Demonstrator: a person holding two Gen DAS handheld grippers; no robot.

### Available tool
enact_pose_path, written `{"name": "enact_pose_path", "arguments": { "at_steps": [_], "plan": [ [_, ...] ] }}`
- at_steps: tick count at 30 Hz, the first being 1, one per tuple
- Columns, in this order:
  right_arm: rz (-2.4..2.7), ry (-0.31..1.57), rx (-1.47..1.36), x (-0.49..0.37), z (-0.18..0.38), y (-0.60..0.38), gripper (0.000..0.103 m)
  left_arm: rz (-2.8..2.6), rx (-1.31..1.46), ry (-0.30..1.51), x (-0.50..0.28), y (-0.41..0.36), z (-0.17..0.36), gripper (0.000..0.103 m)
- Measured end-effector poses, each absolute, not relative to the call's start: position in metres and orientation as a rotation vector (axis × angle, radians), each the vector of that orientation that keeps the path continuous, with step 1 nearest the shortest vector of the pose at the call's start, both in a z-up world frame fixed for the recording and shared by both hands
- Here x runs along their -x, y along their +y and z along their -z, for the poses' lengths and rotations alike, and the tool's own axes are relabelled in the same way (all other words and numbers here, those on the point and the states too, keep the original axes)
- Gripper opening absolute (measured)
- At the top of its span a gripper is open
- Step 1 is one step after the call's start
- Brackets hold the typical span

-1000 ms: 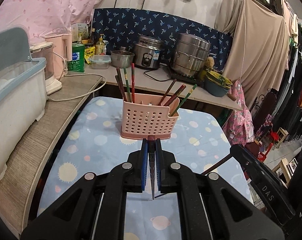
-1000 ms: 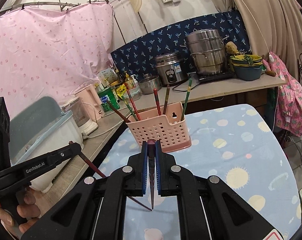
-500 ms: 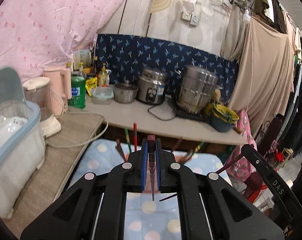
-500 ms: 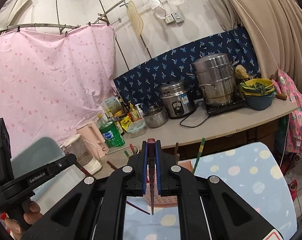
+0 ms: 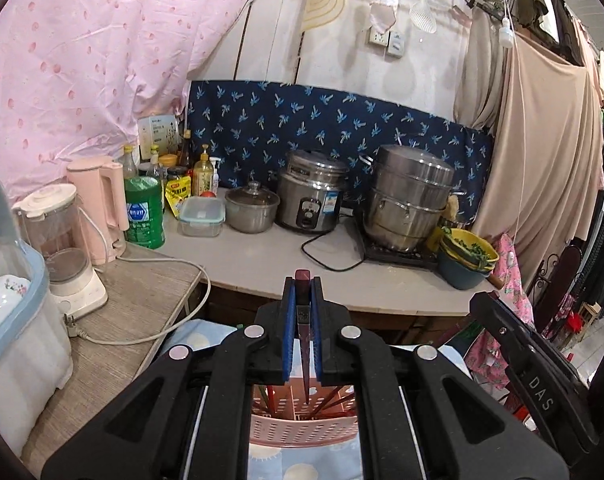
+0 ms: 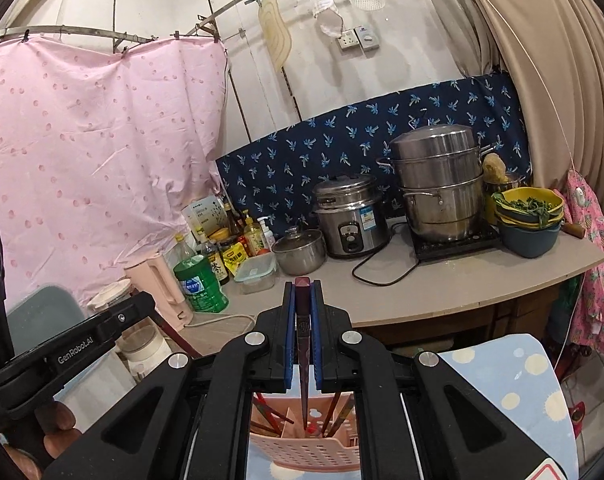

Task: Organize utensils
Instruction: 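Lift both chopsticks, lower them into the pink basket and open both tools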

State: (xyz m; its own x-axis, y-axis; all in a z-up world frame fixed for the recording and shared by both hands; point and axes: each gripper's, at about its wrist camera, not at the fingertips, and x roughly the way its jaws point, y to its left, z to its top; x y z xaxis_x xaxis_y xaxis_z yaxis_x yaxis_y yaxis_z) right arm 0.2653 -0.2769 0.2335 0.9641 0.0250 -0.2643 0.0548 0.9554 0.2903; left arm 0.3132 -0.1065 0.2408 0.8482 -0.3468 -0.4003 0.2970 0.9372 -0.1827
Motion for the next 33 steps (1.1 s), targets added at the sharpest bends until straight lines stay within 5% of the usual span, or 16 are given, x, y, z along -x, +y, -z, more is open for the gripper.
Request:
{"name": "enact_pose_path", "arguments": {
  "at_steps": [16, 22, 33],
  "plan": [
    [0.005, 0.430, -0.325, -0.314, -0.169, -0.279, 0.007, 0.313, 0.102, 0.572, -0.343, -0.111, -0.181, 0.008],
    [0.014, 0.407, -0.339, -0.303, -0.174, -0.281, 0.019, 0.297, 0.070, 0.556, -0.334, -0.110, -0.176, 0.008],
    [-0.008, 0.418, -0.341, -0.259, -0.172, -0.276, 0.019, 0.284, 0.039, 0.572, -0.298, -0.096, -0.165, 0.027]
  ]
}}
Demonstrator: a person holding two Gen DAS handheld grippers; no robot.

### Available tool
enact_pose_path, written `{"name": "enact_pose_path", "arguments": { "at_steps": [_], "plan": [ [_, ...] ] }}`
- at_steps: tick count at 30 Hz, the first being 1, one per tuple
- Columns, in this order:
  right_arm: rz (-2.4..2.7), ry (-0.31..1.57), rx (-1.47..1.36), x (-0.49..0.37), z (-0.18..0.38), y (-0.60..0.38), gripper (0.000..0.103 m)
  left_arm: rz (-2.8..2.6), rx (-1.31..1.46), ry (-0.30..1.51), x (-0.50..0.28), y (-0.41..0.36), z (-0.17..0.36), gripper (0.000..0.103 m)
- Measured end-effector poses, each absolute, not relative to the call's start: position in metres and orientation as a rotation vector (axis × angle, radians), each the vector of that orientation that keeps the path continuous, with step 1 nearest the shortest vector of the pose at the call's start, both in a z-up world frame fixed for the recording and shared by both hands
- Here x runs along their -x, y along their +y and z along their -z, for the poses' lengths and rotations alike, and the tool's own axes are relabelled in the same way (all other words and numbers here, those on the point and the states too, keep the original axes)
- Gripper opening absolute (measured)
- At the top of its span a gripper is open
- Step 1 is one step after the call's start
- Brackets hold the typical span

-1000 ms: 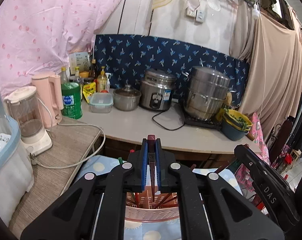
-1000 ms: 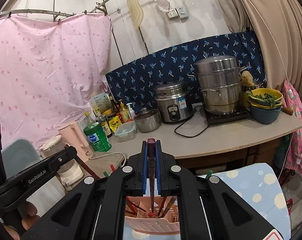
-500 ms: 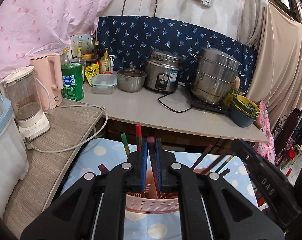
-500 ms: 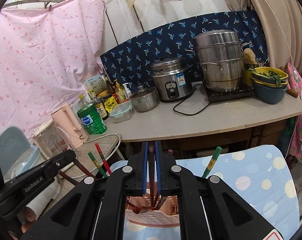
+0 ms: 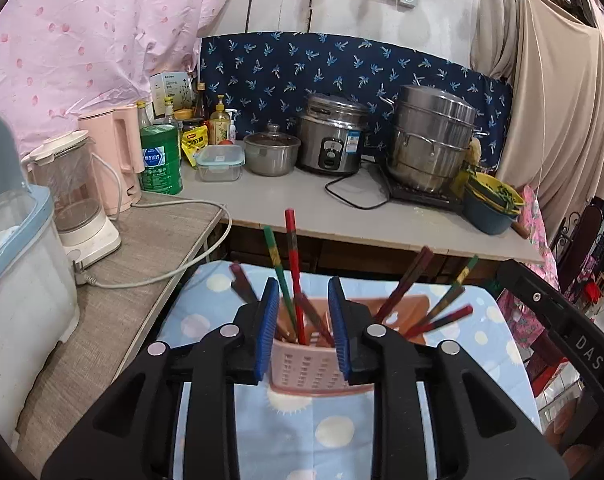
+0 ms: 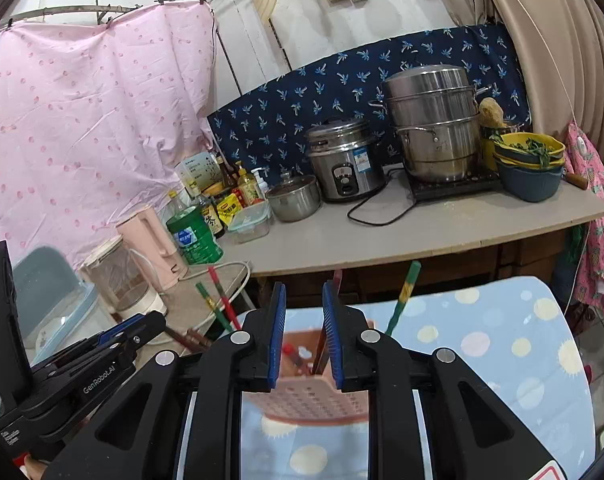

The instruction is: Organize utensils

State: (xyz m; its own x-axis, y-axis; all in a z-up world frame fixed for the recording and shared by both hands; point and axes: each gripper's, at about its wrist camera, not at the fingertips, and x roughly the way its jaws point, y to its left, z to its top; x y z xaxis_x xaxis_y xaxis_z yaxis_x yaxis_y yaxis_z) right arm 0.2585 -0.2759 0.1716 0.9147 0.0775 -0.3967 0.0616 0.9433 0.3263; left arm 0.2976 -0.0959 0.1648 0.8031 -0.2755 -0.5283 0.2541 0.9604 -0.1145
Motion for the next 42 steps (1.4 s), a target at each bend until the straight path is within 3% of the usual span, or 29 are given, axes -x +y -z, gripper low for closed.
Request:
{"name": "enact_pose_path", "arguments": {
  "at_steps": [3, 14, 18, 25, 32, 42],
  "plan": [
    [-0.017, 0.433, -0.344, -0.242, -0.164, -0.271, 0.020, 0.273, 0.019, 0.577, -0.282, -0.093, -0.158, 0.032],
    [0.002, 0.481, -0.288, -0.189, -0.134, -0.251, 0.020, 0.244, -0.021, 0.609, -0.233, -0.080, -0.135, 0.033],
    [0.014, 0.488, -0.259, -0.174, -0.128, -0.244, 0.029, 0.226, -0.040, 0.623, -0.221, -0.079, -0.128, 0.037],
    [0.041, 0.496, -0.209, -0.149, -0.121, -0.235, 0.035, 0.200, -0.044, 0.642, -0.202, -0.075, -0.114, 0.048],
    [0.051, 0.519, -0.188, -0.137, -0.111, -0.227, 0.037, 0.193, -0.055, 0.660, -0.189, -0.074, -0.103, 0.049],
    [0.078, 0.534, -0.188, -0.127, -0.102, -0.223, 0.058, 0.175, -0.062, 0.674, -0.181, -0.073, -0.093, 0.064]
  ]
}}
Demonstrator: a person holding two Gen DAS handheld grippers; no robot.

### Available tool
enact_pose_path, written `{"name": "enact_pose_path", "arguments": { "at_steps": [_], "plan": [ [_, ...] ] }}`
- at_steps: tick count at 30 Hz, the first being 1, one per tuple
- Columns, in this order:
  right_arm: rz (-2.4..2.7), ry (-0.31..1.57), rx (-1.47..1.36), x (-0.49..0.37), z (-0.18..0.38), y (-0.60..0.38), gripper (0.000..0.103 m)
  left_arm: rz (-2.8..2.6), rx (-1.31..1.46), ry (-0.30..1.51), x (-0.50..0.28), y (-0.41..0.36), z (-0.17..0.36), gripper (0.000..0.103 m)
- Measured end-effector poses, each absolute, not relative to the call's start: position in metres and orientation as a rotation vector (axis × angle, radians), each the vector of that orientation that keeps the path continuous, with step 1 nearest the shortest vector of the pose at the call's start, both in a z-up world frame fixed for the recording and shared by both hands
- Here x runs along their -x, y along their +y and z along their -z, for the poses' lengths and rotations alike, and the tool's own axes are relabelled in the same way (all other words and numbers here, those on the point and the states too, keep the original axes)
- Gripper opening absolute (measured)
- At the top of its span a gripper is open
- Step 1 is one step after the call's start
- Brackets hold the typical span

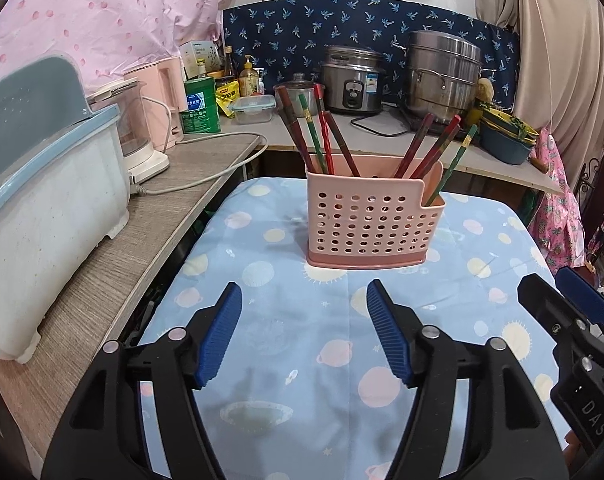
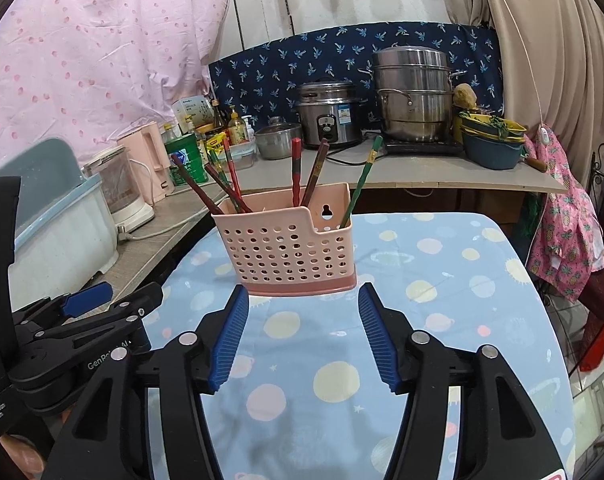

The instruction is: Organize utensils

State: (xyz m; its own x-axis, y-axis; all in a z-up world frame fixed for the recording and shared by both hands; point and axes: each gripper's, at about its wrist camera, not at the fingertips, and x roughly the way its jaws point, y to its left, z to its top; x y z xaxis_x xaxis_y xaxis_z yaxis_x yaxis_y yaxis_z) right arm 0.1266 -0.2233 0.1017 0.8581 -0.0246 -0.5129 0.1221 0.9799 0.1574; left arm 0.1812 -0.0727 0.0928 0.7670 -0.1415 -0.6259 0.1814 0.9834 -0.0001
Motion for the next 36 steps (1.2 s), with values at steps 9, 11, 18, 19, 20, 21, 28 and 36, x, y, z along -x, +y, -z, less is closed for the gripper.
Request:
{"name": "enact_pose_path", "arguments": {
  "at_steps": [9, 11, 18, 19, 20, 21, 28, 36],
  "plan": [
    [0.083, 0.549, -0.173, -0.127, -0.094, -0.218, 0.068, 0.163, -0.074, 0.683, -0.179, -0.074, -0.085, 0.079],
    [0.091, 0.549, -0.163, -0.126, -0.093, -0.217, 0.071, 0.161, -0.078, 0.684, -0.179, -0.074, -0.083, 0.082],
    [0.108, 0.566, -0.162, -0.128, -0.091, -0.217, 0.084, 0.148, -0.077, 0.701, -0.180, -0.073, -0.077, 0.088],
    [0.109, 0.571, -0.163, -0.129, -0.090, -0.217, 0.084, 0.147, -0.078, 0.702, -0.181, -0.074, -0.077, 0.089],
    [0.112, 0.575, -0.162, -0.130, -0.090, -0.217, 0.085, 0.145, -0.081, 0.704, -0.181, -0.073, -0.076, 0.089],
    [0.114, 0.578, -0.162, -0.130, -0.089, -0.218, 0.085, 0.145, -0.081, 0.705, -0.182, -0.073, -0.075, 0.090],
    [0.136, 0.601, -0.169, -0.136, -0.085, -0.221, 0.096, 0.132, -0.078, 0.718, -0.188, -0.073, -0.072, 0.093],
    [0.154, 0.599, -0.160, -0.144, -0.083, -0.224, 0.097, 0.129, -0.074, 0.724, -0.198, -0.077, -0.070, 0.094]
  ]
}}
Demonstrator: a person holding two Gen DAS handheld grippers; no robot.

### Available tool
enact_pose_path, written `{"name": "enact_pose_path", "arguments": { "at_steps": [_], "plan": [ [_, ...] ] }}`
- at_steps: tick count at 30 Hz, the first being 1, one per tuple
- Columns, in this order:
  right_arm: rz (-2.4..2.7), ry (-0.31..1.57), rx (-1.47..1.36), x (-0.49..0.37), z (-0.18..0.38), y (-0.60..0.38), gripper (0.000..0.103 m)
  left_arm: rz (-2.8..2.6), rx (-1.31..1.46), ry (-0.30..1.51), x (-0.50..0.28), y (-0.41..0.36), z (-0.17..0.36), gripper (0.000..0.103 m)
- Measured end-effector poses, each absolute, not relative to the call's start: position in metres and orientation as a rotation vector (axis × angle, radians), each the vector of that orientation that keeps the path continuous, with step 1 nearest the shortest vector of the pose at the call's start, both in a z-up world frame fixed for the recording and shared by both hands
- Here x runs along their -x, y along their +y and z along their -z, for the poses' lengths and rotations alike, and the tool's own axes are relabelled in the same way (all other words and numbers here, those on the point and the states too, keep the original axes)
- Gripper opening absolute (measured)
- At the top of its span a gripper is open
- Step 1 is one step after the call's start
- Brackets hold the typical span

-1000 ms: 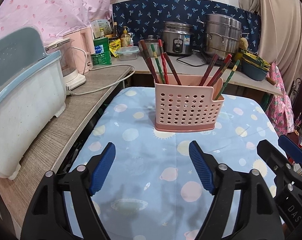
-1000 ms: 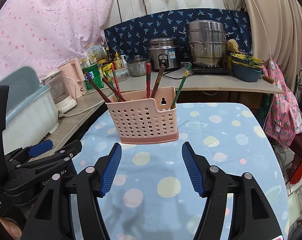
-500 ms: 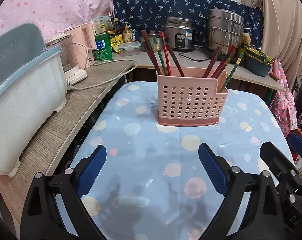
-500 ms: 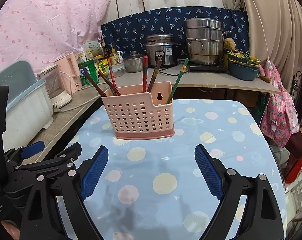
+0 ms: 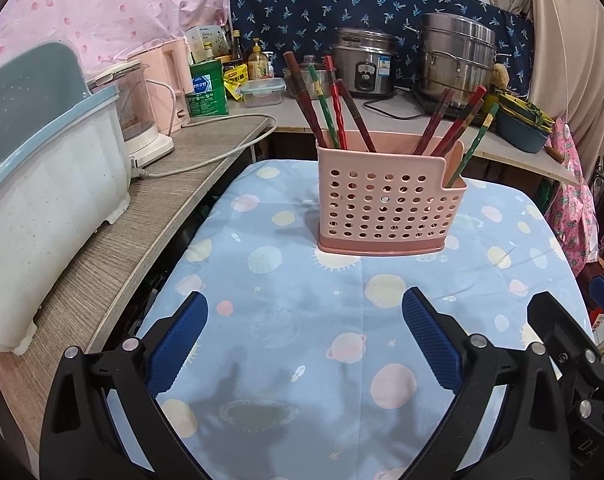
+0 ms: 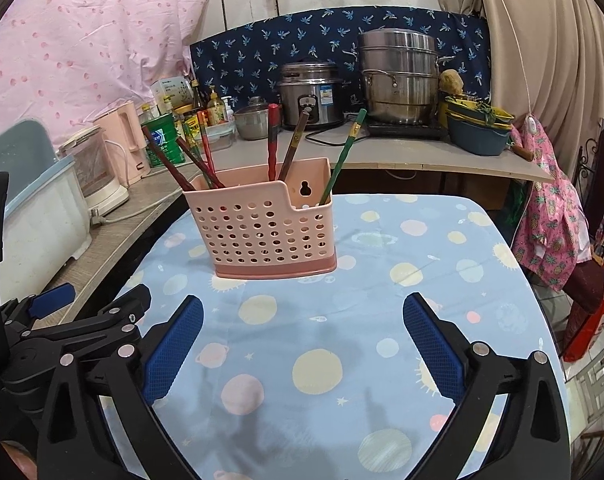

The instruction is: Organize utensils

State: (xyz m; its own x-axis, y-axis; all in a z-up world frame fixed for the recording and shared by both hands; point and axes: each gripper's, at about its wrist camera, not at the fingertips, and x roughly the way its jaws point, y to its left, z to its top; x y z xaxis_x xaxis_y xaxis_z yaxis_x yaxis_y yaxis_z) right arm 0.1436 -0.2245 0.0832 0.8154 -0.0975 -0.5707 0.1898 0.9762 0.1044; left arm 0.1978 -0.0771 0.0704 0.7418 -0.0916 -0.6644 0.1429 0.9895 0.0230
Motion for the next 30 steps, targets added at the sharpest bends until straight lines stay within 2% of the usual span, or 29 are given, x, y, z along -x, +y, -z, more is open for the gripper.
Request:
{"name": "enact_pose_path", "arguments": {
  "at_steps": [30],
  "plan": [
    [0.176, 0.622, -0.148, -0.166, -0.071, -0.229, 0.097, 0.121, -0.087, 0.708, -0.220, -0.082, -0.068, 0.094]
  ]
}}
